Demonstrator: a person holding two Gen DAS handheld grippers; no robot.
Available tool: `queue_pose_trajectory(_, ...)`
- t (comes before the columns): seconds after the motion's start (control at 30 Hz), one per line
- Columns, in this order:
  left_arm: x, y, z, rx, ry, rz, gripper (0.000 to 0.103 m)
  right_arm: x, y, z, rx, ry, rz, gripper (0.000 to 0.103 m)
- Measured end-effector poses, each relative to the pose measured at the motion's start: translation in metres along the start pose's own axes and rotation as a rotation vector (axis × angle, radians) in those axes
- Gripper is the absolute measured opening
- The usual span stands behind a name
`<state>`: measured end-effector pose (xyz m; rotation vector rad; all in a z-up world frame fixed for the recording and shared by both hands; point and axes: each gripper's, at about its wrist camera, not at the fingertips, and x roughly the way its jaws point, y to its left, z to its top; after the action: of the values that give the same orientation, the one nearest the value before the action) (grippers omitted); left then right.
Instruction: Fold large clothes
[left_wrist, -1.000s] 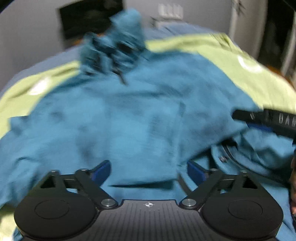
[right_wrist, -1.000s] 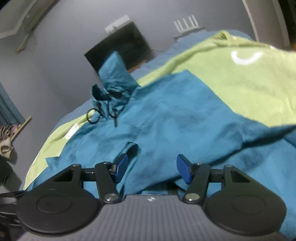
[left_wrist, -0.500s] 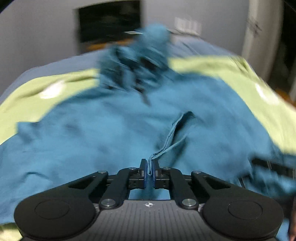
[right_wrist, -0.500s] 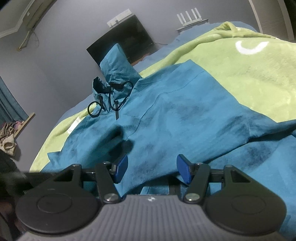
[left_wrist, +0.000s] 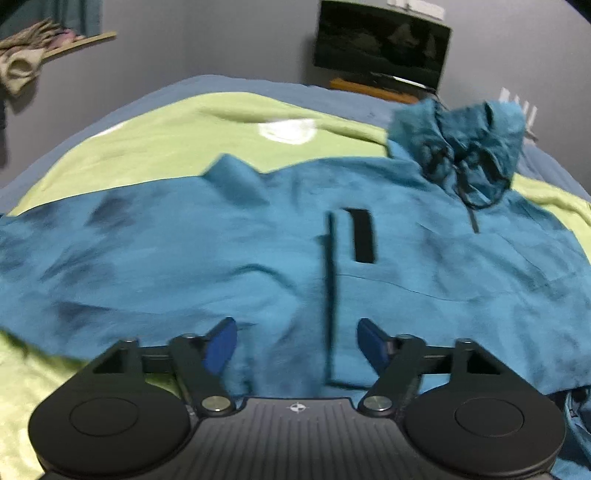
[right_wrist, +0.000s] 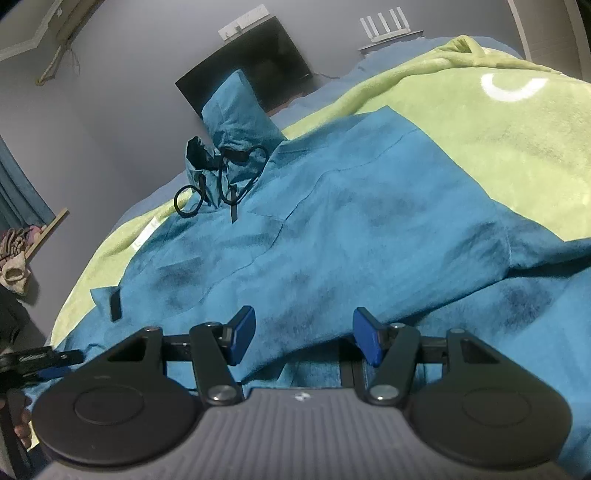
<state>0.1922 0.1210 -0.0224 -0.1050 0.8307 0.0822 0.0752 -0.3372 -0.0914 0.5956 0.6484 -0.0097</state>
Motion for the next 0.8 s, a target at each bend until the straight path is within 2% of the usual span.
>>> queue_pose_trajectory(0.03, -0.005, 0.011, -0.002, -0.024, -0.008, -0.011, 0.075, 0.0, 0.0, 0.0, -0.002, 0.002, -0.002, 0.058)
queue_pose_trajectory(0.07, -0.012, 0.023, -0.004, -0.053, -0.018, -0.013, 0.08, 0.0, 0.001, 0.0, -0.004, 0.003, -0.004, 0.058)
queue_pose_trajectory(0.13, -0.019, 0.047, -0.003, -0.111, -0.045, 0.029, 0.085, 0.001, 0.002, -0.001, -0.012, 0.004, -0.008, 0.058)
queue_pose_trajectory(0.23, -0.031, 0.087, 0.001, -0.195, -0.087, 0.061, 0.085, 0.002, 0.003, -0.002, -0.021, 0.009, -0.016, 0.058)
queue_pose_trajectory(0.27, -0.034, 0.101, 0.002, -0.218, -0.097, 0.085, 0.085, 0.002, 0.004, -0.002, -0.025, 0.012, -0.019, 0.058)
queue_pose_trajectory(0.4, -0.042, 0.161, 0.002, -0.296, -0.113, 0.263, 0.083, 0.004, 0.005, -0.003, -0.039, 0.022, -0.03, 0.058)
queue_pose_trajectory(0.53, -0.046, 0.219, -0.002, -0.432, -0.128, 0.388, 0.082, 0.007, 0.009, -0.005, -0.054, 0.028, -0.044, 0.059)
queue_pose_trajectory(0.63, -0.037, 0.252, 0.005, -0.473, -0.104, 0.471, 0.081, 0.009, 0.01, -0.006, -0.072, 0.035, -0.054, 0.058)
queue_pose_trajectory(0.7, -0.031, 0.274, 0.008, -0.523, -0.09, 0.442, 0.079, 0.011, 0.012, -0.007, -0.082, 0.04, -0.061, 0.058)
queue_pose_trajectory(0.77, -0.023, 0.291, 0.01, -0.59, -0.069, 0.398, 0.069, 0.012, 0.013, -0.008, -0.088, 0.043, -0.067, 0.058)
queue_pose_trajectory(0.8, -0.019, 0.3, 0.011, -0.621, -0.052, 0.399, 0.066, 0.012, 0.013, -0.008, -0.091, 0.044, -0.07, 0.058)
